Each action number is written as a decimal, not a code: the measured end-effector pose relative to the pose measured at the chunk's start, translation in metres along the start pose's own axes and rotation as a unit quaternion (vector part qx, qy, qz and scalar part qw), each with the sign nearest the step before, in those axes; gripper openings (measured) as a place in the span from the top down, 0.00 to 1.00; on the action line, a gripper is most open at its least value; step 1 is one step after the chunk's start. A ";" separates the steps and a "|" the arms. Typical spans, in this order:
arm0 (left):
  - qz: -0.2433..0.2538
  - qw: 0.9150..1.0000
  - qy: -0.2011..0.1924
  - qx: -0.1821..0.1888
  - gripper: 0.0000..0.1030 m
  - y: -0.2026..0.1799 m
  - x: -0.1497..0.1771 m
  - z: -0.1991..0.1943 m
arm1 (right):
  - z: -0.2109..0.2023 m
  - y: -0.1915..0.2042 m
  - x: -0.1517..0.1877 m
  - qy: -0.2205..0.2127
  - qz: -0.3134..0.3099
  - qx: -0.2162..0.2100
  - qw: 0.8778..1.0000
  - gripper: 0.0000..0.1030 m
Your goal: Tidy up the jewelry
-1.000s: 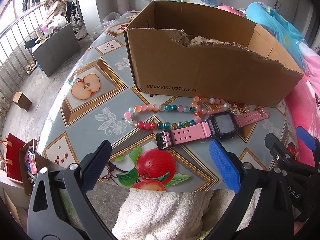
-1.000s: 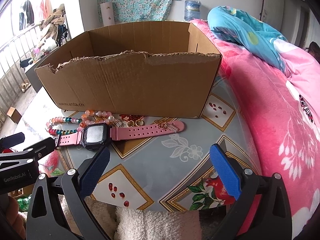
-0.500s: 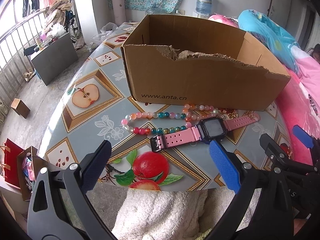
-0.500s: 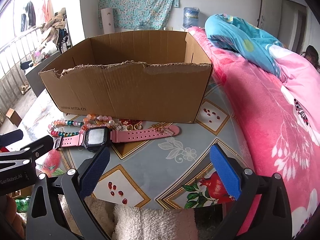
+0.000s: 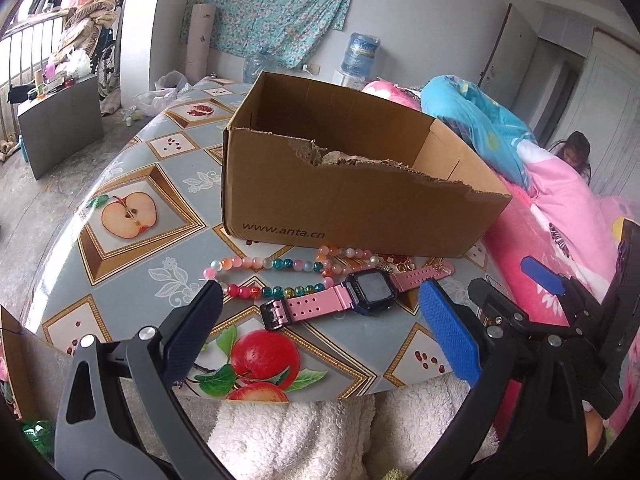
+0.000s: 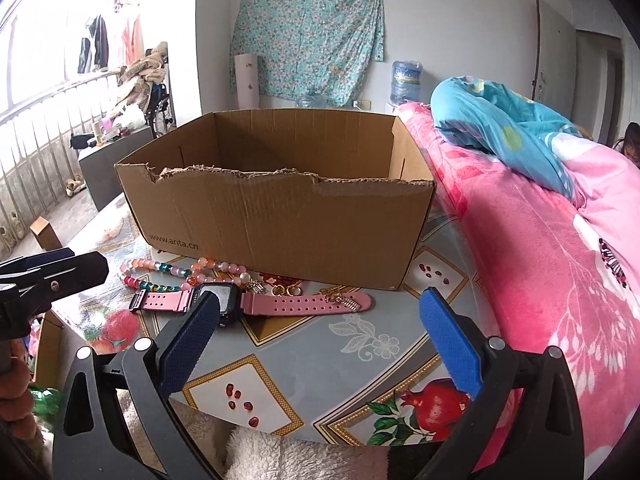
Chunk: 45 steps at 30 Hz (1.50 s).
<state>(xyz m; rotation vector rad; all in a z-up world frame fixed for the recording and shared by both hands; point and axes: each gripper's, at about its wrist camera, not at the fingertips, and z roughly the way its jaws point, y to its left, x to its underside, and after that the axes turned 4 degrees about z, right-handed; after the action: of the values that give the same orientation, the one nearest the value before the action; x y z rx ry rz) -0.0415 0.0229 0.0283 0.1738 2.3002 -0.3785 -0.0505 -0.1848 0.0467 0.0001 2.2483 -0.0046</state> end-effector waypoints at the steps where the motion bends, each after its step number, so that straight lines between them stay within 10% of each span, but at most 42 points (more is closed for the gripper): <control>1: -0.001 1.000 0.005 0.012 0.08 0.003 0.001 0.002 | 0.004 0.001 -0.001 0.006 -0.005 -0.018 1.000 0.05; 14: 0.105 0.994 -0.025 -0.028 0.08 0.016 0.017 0.011 | 0.069 0.047 -0.008 0.104 -0.145 -0.217 0.960 0.32; 33: 0.232 0.971 0.029 0.046 0.46 -0.002 0.039 0.031 | 0.065 0.072 0.017 0.161 -0.262 -0.207 0.929 0.39; 45: 0.347 0.937 0.029 0.006 0.61 -0.029 0.057 0.041 | 0.103 0.052 -0.013 0.284 -0.169 -0.312 0.891 0.45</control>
<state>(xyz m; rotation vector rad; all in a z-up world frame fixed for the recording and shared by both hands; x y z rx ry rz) -0.0589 -0.0178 -0.0335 0.9783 2.1216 -0.0184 0.0385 -0.1330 -0.0078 -0.8345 2.6949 0.6006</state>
